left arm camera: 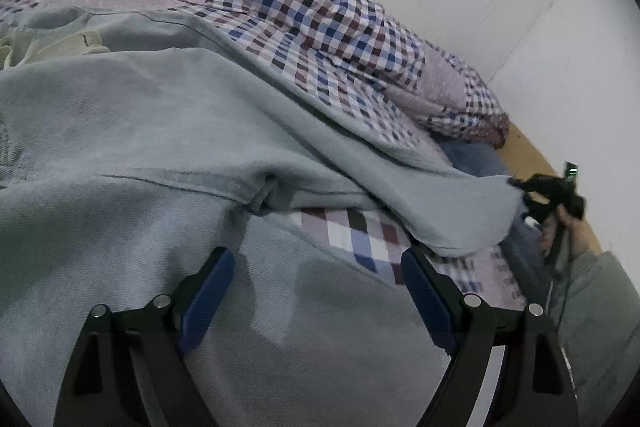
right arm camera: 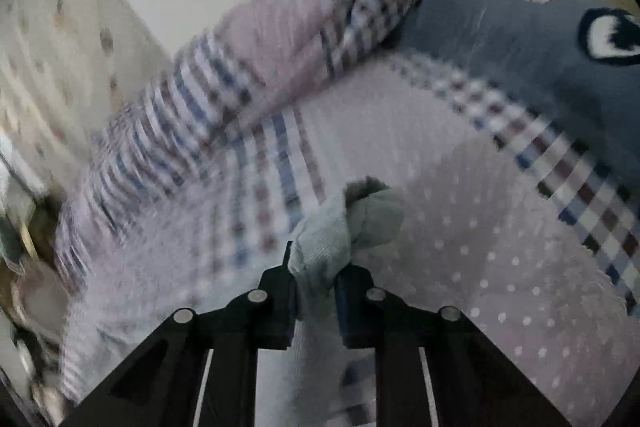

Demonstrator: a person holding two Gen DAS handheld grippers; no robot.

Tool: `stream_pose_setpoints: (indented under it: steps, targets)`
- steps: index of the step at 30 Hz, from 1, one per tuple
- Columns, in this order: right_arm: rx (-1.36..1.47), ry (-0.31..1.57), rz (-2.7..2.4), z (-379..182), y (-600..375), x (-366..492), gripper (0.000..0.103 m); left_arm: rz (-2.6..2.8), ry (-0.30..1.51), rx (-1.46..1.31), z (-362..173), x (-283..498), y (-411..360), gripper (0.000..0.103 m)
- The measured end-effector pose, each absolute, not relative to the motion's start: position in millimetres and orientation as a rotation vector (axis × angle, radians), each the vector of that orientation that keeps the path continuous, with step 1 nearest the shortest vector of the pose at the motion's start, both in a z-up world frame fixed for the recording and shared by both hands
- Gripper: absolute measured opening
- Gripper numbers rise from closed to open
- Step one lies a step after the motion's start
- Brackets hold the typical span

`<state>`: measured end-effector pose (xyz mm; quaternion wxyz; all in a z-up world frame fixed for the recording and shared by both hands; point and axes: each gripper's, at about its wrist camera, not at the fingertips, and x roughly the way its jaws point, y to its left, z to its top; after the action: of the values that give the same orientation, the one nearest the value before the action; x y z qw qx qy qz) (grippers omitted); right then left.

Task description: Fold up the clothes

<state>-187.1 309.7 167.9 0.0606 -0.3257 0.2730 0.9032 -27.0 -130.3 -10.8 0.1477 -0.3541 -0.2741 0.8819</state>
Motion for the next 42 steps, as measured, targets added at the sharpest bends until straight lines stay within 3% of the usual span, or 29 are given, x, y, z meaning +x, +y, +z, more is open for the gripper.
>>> stream_pose_setpoints:
  steps: [6, 7, 9, 12, 13, 15, 16, 19, 24, 30, 32, 33, 35, 36, 38, 42]
  targets:
    - [-0.939, 0.765, 2.649, 219, 322, -189, 0.017, 2.473, -0.999, -0.948, -7, -28, -156, 0.088]
    - [-0.949, 0.705, 2.621, 219, 327, -196, 0.020, 2.463, -1.029, -0.939, -6, -28, -160, 0.088]
    - [-1.025, 0.553, 2.527, 203, 340, -215, 0.035, 2.452, -1.063, -0.922, -5, -28, -163, 0.088]
    - [-1.038, 0.448, 2.393, 184, 358, -225, 0.036, 2.467, -1.031, -0.917, -4, -28, -159, 0.088]
    - [-1.010, 0.454, 2.392, 181, 360, -221, 0.041, 2.474, -1.010, -0.916, -3, -28, -156, 0.088]
    - [-0.973, 0.466, 2.419, 175, 363, -212, 0.073, 2.488, -0.963, -0.917, -1, -29, -150, 0.088]
    - [-0.980, 0.460, 2.425, 169, 364, -208, 0.077, 2.490, -0.947, -0.921, -1, -30, -148, 0.088]
    - [-1.096, 0.524, 2.414, 141, 375, -200, 0.078, 2.493, -0.906, -0.937, -4, -28, -143, 0.088]
    - [-1.248, 0.809, 2.316, 65, 408, -177, 0.078, 2.493, -0.893, -0.955, -7, -27, -140, 0.088]
    - [-1.216, 1.030, 2.343, 18, 407, -170, 0.078, 2.490, -0.890, -0.966, -8, -26, -140, 0.088]
    - [-1.222, 0.962, 2.382, 18, 395, -180, 0.073, 2.488, -0.886, -0.974, -9, -27, -139, 0.088]
    - [-1.236, 0.918, 2.397, 19, 389, -186, 0.050, 2.487, -0.884, -0.976, -9, -27, -139, 0.088]
    - [-1.277, 0.755, 2.372, 24, 375, -197, 0.022, 2.484, -0.882, -0.982, -9, -26, -139, 0.086]
    - [-1.273, 0.712, 2.368, 30, 373, -197, 0.016, 2.482, -0.881, -0.984, -9, -26, -139, 0.084]
    - [-1.248, 0.688, 2.376, 40, 373, -195, 0.011, 2.485, -0.891, -0.963, 0, -24, -145, 0.079]
    - [-1.254, 0.624, 2.324, 55, 379, -187, 0.015, 2.489, -0.910, -0.916, 17, -20, -158, 0.075]
